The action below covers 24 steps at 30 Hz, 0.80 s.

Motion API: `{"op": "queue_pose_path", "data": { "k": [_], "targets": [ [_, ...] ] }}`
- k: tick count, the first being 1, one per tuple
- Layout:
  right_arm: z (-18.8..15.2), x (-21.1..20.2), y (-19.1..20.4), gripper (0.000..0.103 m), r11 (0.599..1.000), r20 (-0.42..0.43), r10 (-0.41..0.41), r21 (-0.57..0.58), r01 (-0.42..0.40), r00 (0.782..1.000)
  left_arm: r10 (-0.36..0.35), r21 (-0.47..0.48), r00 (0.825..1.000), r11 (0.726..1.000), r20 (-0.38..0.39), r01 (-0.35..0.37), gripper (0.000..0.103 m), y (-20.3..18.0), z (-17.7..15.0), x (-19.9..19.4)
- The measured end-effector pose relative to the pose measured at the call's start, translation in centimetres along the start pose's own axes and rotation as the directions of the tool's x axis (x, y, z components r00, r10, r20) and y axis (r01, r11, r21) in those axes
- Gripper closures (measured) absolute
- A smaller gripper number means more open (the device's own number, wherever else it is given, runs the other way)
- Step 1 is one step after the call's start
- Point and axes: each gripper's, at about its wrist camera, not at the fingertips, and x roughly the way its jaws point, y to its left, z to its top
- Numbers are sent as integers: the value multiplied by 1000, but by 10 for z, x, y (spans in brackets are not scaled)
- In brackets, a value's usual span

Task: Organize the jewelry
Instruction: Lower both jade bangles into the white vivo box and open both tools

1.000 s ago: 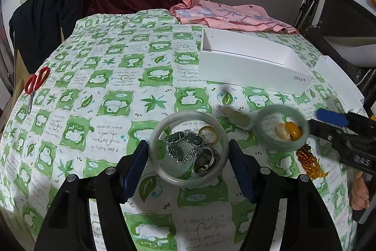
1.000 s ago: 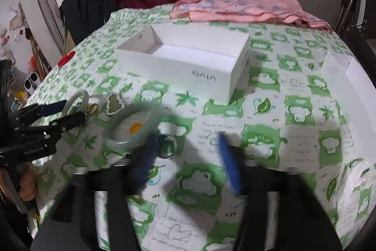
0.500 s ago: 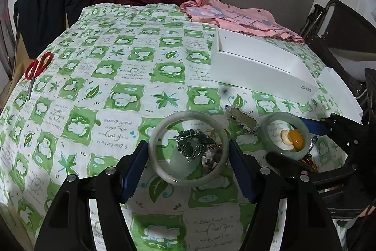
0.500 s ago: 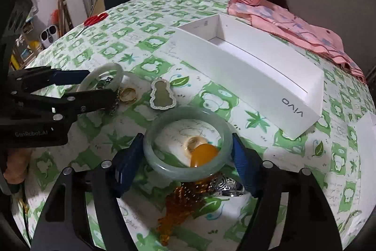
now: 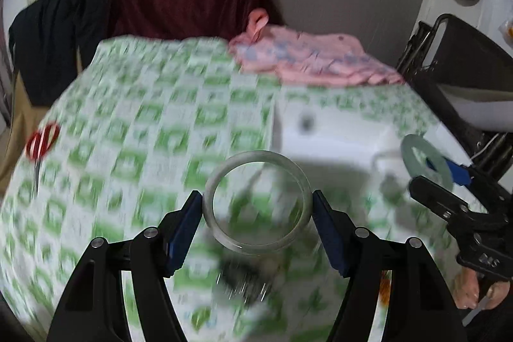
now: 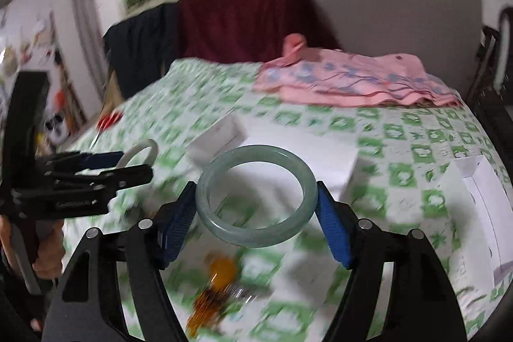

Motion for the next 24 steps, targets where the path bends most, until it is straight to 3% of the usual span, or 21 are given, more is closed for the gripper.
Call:
{"op": "queue_pose_path", "data": {
  "k": [7, 13, 19, 24],
  "targets": [
    [21, 39, -36, 34, 991, -17, 22, 136, -20, 1000, -41, 19, 999, 999, -13, 41, 35, -24, 33, 40],
    [17, 52, -51, 34, 980, -32, 63, 189, -56, 997, -104, 6, 994, 994, -44, 105, 34, -28, 41, 67],
    [14, 39, -61, 34, 964, 4, 112, 242, -110, 994, -138, -33, 990, 990, -17, 137, 33, -15, 36, 60],
    [6, 32, -62, 34, 957, -29, 112, 273, -100, 993, -145, -53, 989, 988, -12, 145, 32, -5, 34, 56]
  ]
}}
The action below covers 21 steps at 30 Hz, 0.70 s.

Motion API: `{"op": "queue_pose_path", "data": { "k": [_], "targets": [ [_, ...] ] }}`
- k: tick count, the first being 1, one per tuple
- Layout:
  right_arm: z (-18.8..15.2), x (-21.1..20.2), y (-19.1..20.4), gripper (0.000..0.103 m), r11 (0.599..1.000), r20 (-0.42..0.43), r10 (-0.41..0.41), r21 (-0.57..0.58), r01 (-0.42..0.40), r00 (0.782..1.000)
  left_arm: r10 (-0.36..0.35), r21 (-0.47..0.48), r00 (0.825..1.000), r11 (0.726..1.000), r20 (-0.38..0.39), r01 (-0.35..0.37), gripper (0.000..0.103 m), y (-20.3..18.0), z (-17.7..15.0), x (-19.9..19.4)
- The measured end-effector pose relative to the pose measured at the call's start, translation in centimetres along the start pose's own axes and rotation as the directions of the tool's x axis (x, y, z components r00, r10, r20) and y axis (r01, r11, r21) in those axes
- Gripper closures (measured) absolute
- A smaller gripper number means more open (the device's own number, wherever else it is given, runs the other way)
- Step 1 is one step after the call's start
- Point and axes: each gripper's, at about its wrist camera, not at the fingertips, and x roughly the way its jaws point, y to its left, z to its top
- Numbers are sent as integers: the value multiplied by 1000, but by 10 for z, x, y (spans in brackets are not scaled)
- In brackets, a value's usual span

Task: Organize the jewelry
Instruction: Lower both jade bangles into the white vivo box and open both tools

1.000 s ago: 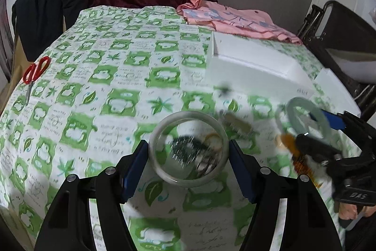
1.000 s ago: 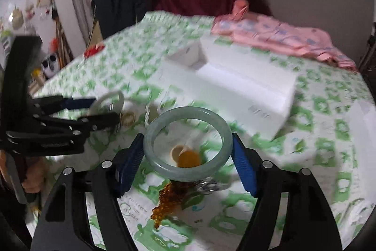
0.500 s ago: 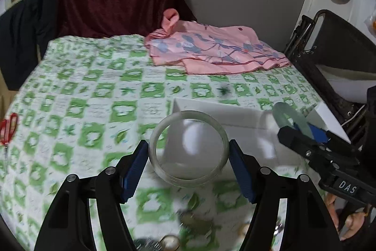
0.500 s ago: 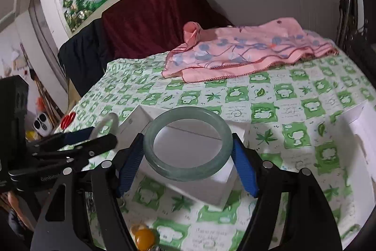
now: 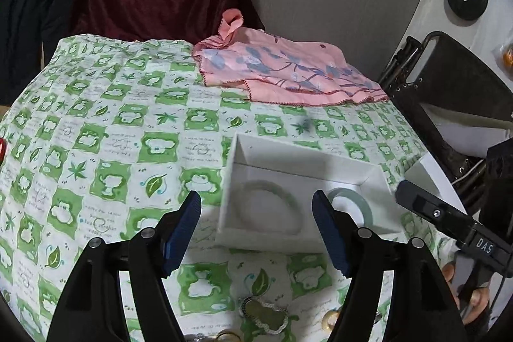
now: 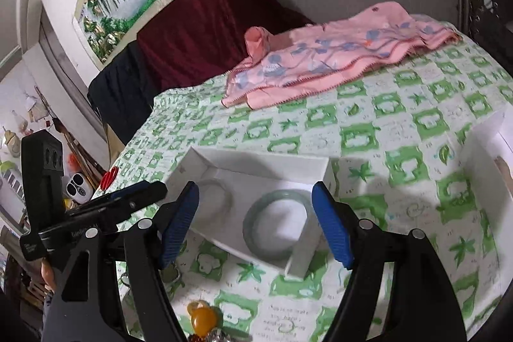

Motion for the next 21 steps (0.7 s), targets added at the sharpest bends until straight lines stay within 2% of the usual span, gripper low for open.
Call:
{"op": "queue_pose_path", "data": {
  "k": [7, 11, 14, 21],
  "targets": [
    [-11, -1, -18, 34, 994, -63, 38, 106, -32, 997, -43, -27, 998, 999, -46, 41, 32, 9, -9, 7],
    [-13, 9, -31, 34, 979, -94, 109, 183, -90, 990, -87, -25, 994, 996, -70, 85, 32, 4, -15, 13],
    [-14, 18, -37, 33, 963, -111, 164, 231, -135, 980, -77, -12, 995, 997, -65, 77, 29, -1, -19, 14],
    [-9, 21, -41, 28, 960, -92, 172, 240, -145, 981, -56, 31, 996, 998, -69, 58, 27, -15, -33, 6]
  ]
}}
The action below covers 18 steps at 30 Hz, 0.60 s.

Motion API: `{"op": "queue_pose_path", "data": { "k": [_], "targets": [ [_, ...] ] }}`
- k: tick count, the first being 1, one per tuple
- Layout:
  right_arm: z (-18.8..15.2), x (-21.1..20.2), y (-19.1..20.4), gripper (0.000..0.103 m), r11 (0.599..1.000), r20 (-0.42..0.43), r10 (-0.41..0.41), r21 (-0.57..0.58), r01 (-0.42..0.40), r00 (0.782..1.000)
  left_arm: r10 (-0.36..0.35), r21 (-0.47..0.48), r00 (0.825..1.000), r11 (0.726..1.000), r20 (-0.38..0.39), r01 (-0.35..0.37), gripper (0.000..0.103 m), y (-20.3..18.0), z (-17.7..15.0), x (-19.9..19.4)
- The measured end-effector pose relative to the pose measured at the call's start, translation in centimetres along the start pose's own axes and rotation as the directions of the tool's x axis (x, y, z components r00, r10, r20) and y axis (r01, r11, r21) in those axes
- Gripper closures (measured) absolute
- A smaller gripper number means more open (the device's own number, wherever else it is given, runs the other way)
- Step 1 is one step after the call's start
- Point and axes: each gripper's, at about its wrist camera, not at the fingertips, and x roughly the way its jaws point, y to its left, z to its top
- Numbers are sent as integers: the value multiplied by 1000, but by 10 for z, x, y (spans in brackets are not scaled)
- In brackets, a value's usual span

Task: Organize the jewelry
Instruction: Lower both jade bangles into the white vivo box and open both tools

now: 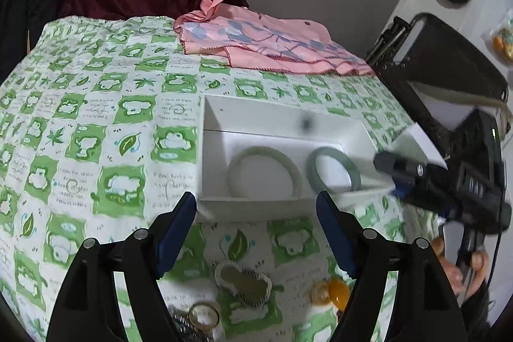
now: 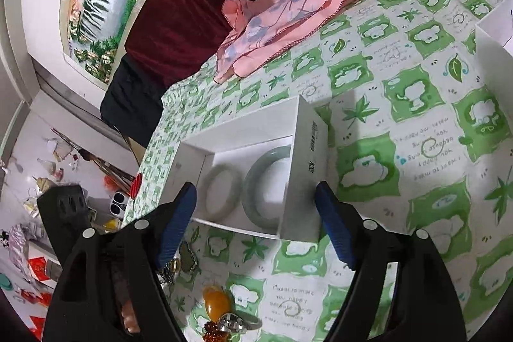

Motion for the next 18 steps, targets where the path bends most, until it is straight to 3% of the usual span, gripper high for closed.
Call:
{"op": "queue_pose_path", "data": {
  "k": [7, 12, 14, 16, 18],
  "targets": [
    [0, -4, 5, 29, 998, 26, -43, -34, 44, 999, -32, -32, 999, 999, -6, 32, 26, 8, -11, -12],
    [-13, -29, 25, 29, 979, 114, -147, -123, 161, 983, 74, -77, 996, 995, 57, -69, 26, 29, -22, -41],
    [-25, -36, 33, 25, 961, 141, -197, -169, 220, 970, 120, -91, 990, 989, 71, -113, 26, 38, -30, -51],
    [-47, -43, 40, 8, 932, 180, -257, -214, 293, 949, 160, -108, 985, 982, 68, -152, 26, 47, -40, -60],
    [-64, -46, 43, 7, 905, 190, -305, -248, 347, 933, 168, -124, 984, 979, 57, -160, 26, 54, -47, -66]
  ]
}}
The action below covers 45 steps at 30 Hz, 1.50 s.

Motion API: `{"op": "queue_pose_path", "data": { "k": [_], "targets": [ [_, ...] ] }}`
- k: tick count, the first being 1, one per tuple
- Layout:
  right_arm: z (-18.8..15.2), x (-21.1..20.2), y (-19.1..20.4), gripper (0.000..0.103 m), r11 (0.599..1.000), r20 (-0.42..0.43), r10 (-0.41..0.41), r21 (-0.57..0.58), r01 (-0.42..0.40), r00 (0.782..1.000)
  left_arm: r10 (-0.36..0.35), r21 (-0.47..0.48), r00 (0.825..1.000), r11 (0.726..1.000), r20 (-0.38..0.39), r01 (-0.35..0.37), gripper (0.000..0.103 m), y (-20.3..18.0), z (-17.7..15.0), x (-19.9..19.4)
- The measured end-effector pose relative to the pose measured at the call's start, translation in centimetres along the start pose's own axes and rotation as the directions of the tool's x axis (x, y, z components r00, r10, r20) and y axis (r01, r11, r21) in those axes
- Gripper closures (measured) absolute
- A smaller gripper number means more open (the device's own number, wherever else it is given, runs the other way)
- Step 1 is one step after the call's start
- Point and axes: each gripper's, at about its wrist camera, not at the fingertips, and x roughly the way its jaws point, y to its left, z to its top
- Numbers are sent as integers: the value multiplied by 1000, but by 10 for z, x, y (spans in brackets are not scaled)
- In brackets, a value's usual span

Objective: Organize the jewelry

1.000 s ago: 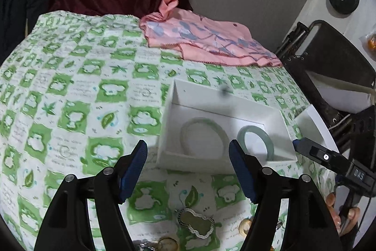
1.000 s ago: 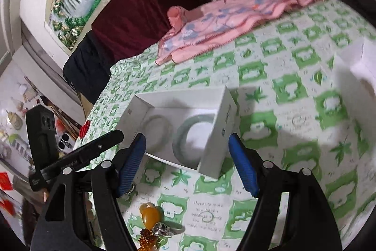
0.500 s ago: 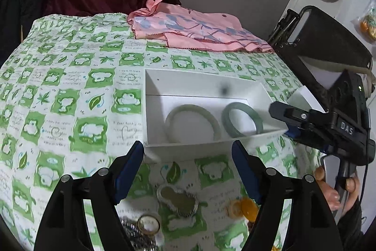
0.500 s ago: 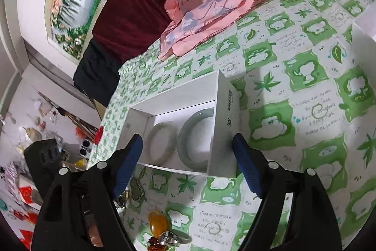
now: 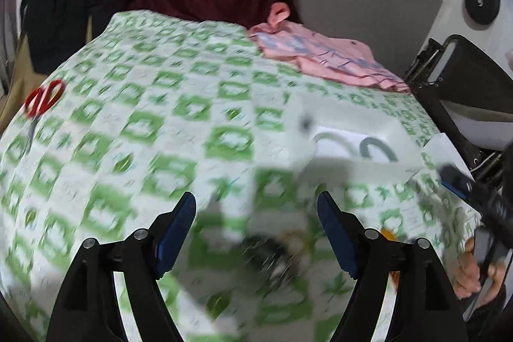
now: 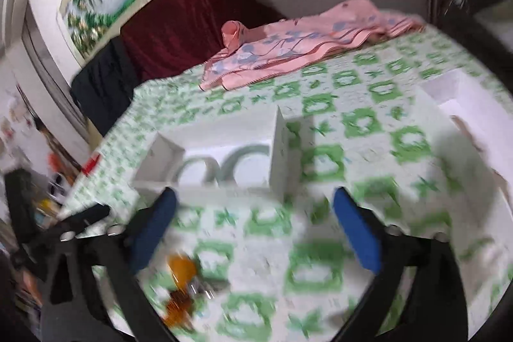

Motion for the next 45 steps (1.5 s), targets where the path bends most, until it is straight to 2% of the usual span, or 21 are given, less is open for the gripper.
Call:
{"op": "queue_pose_path", "data": {
  "k": [2, 4, 7, 10, 15, 18, 22, 25, 29, 31, 32, 33, 34, 35, 39, 41, 43, 45],
  "targets": [
    [-13, -2, 0, 7, 999, -26, -30, -26, 30, 999, 18, -5, 1000, 1000, -15, -18, 26, 7, -10, -6],
    [-21, -3, -5, 7, 999, -41, -32, -5, 32, 999, 36, 11, 999, 999, -22, -36, 26, 7, -19, -10],
    [-29, 3, -23, 7, 995, -90, 15, 104, -6, 996, 58, 46, 998, 997, -33, -56, 25, 4, -33, -13],
    [-31, 1, -31, 7, 986, -74, 49, 164, -36, 996, 79, 51, 996, 996, -50, -76, 23, 7, -39, -13],
    [-30, 2, -26, 6, 991, -78, 29, 136, -18, 997, 66, 0, 995, 998, -70, -66, 22, 18, -38, -8],
    [-31, 4, -24, 6, 992, -83, 17, 123, -7, 996, 87, -6, 995, 996, -50, -87, 22, 19, -37, -12],
    [-31, 4, -23, 6, 993, -85, 12, 119, -2, 996, 67, -85, 998, 994, -17, -68, 22, 34, -34, -21],
    [-31, 6, -21, 6, 994, -90, -1, 107, 10, 996, 70, -118, 996, 990, -53, -76, 22, 42, -32, -13],
    [-30, 7, -21, 6, 995, -92, -5, 101, 15, 996, 121, -18, 991, 992, -64, -122, 21, 24, -33, -6],
    [-30, 7, -21, 6, 995, -92, -3, 103, 13, 996, 29, 69, 998, 997, -50, -26, 21, 4, -37, -11],
    [-31, 7, -21, 6, 995, -92, -3, 103, 13, 996, 7, 108, 999, 994, -35, -3, 21, -4, -39, -15],
    [-31, 7, -21, 6, 995, -92, -3, 103, 13, 996, 12, 159, 1000, 987, -3, -12, 21, -14, -41, -21],
    [-31, 7, -21, 6, 995, -92, -4, 102, 13, 996, 42, 204, 998, 978, 39, -50, 20, -23, -43, -26],
    [-31, 7, -21, 6, 995, -92, -4, 102, 14, 996, 53, 215, 997, 975, 51, -63, 18, -25, -44, -27],
    [-31, 7, -21, 6, 995, -92, -3, 103, 13, 996, 80, 98, 997, 992, 4, -80, 15, -1, -36, -18],
    [-31, 7, -21, 6, 995, -92, -2, 102, 12, 996, 66, 5, 998, 998, -13, -66, 15, 18, -32, -17],
    [-31, 7, -20, 6, 995, -95, 2, 99, 8, 996, 39, -41, 999, 998, -9, -39, 15, 26, -30, -20],
    [-31, 7, -19, 6, 995, -98, 15, 96, -6, 995, 21, -35, 1000, 999, 0, -21, 15, 23, -30, -23]
  ]
}}
